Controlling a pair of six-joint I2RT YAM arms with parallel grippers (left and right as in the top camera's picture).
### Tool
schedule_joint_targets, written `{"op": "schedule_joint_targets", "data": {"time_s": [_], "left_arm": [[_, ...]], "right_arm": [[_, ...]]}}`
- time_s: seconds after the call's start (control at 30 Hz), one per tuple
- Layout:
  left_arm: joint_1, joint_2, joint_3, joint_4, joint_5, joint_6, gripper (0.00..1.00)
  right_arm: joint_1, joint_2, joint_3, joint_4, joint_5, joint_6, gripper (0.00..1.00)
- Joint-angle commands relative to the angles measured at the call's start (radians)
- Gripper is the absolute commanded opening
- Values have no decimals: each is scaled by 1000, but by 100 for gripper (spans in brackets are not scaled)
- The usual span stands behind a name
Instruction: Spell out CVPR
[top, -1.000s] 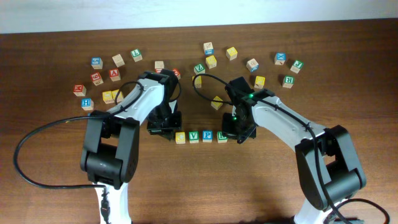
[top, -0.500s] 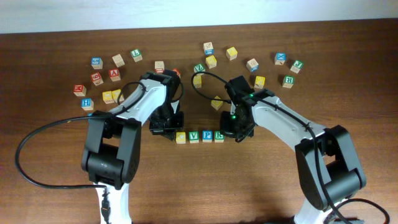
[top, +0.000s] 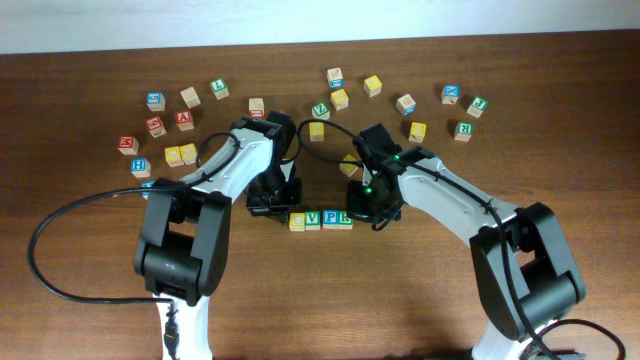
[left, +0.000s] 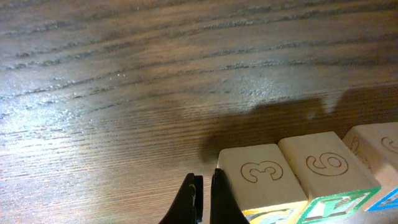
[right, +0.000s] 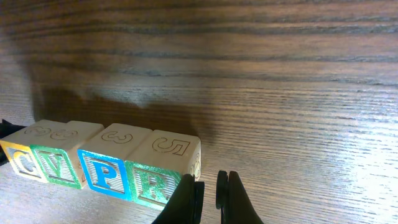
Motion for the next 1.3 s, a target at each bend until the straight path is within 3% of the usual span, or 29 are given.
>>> {"op": "schedule_joint_targets", "data": {"time_s": [0.0,0.57,0.77,0.97,1.03,1.17,1.27], "left_arm": [[-3,-11,-6,13,15,-18,0],[1,-11,-6,10,31,-18,0],[69,-11,-4,12,-9,-21,0],[147,-42,90,-123,-69,-17,0],[149,-151,95,-151,-76,-17,0],[84,-238,89,-247,-76,-50,0],[-18,-238,-24,-194,-72,-150,0]], "right_arm": [[6,1,-7,12,-9,8,4],[6,1,-7,36,-6,-18,4],[5,1,-7,32,43,-18,4],[-2,1,-7,32,113,-19,6],[-43,1,-7,29,124,-19,6],[-122,1,-7,45,124,-18,6],[-172,1,-7,59,127,-18,12]]}}
